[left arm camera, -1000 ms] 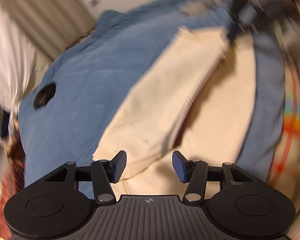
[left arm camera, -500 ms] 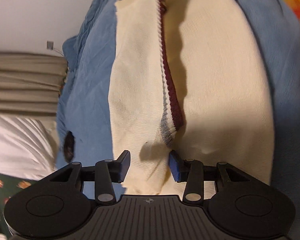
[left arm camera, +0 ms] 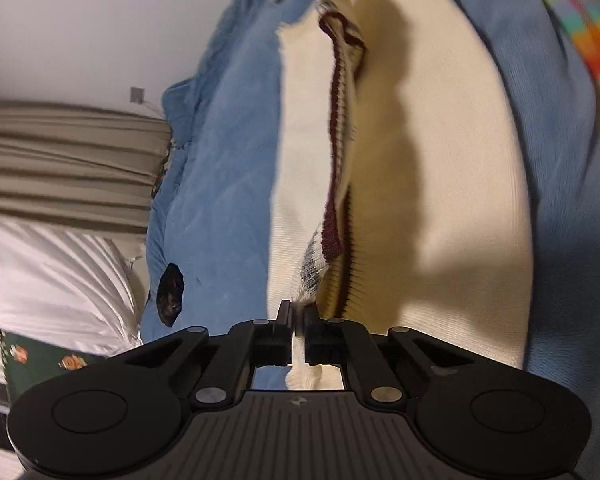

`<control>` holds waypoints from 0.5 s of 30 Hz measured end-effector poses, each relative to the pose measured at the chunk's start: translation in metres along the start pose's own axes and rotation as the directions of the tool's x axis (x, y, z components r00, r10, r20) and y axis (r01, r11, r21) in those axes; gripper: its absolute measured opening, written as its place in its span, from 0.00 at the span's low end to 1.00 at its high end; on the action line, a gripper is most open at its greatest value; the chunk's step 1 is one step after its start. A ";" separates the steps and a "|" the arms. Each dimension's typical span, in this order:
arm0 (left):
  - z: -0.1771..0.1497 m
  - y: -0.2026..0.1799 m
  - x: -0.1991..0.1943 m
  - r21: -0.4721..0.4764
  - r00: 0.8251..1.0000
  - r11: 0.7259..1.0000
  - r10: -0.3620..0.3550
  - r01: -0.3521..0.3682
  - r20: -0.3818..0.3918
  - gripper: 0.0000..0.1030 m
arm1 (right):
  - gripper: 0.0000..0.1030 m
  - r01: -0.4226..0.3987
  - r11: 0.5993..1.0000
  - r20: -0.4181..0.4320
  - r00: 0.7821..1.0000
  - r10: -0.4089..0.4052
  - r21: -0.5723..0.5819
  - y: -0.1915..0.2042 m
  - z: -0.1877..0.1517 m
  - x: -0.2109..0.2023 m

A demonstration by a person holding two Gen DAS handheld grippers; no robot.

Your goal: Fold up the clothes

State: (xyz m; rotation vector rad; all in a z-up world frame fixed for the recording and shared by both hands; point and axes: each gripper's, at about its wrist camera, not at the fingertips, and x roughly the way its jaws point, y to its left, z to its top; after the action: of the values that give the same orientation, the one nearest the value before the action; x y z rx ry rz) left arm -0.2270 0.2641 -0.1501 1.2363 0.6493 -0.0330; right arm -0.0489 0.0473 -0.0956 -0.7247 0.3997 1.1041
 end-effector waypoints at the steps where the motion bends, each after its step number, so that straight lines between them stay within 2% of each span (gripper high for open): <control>1: 0.002 0.007 -0.007 -0.017 1.000 1.000 -0.003 0.003 0.006 0.05 | 0.09 0.005 1.000 0.012 1.000 -0.005 -0.018 -0.001 0.002 -0.007; 3: 0.007 0.017 -0.023 -0.048 1.000 0.999 -0.023 0.023 0.016 0.05 | 0.09 0.018 0.998 0.022 1.000 -0.017 -0.056 -0.001 0.005 -0.018; 6: 0.015 0.014 -0.042 -0.069 0.997 0.995 -0.066 0.068 0.028 0.05 | 0.09 0.014 0.995 0.005 1.000 -0.013 -0.098 0.003 -0.003 -0.026; 11: 0.016 -0.035 -0.039 -0.078 0.989 0.986 -0.150 0.149 -0.004 0.08 | 0.10 -0.015 0.989 -0.053 0.999 0.007 -0.147 0.029 -0.035 -0.017; 13: 0.014 -0.058 -0.035 -0.071 0.987 0.985 -0.159 0.157 -0.024 0.11 | 0.11 -0.025 0.988 -0.070 0.997 0.015 -0.150 0.039 -0.046 -0.011; 15: 0.013 -0.070 -0.033 -0.067 0.990 0.989 -0.138 0.135 -0.034 0.11 | 0.12 -0.021 0.990 -0.073 0.997 0.011 -0.142 0.044 -0.052 -0.009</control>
State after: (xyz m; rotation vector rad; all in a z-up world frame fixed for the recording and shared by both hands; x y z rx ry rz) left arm -0.2738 0.2179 -0.1932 1.1312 0.7621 -0.1019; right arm -0.0899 0.0164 -0.1416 -0.8912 0.3912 1.1324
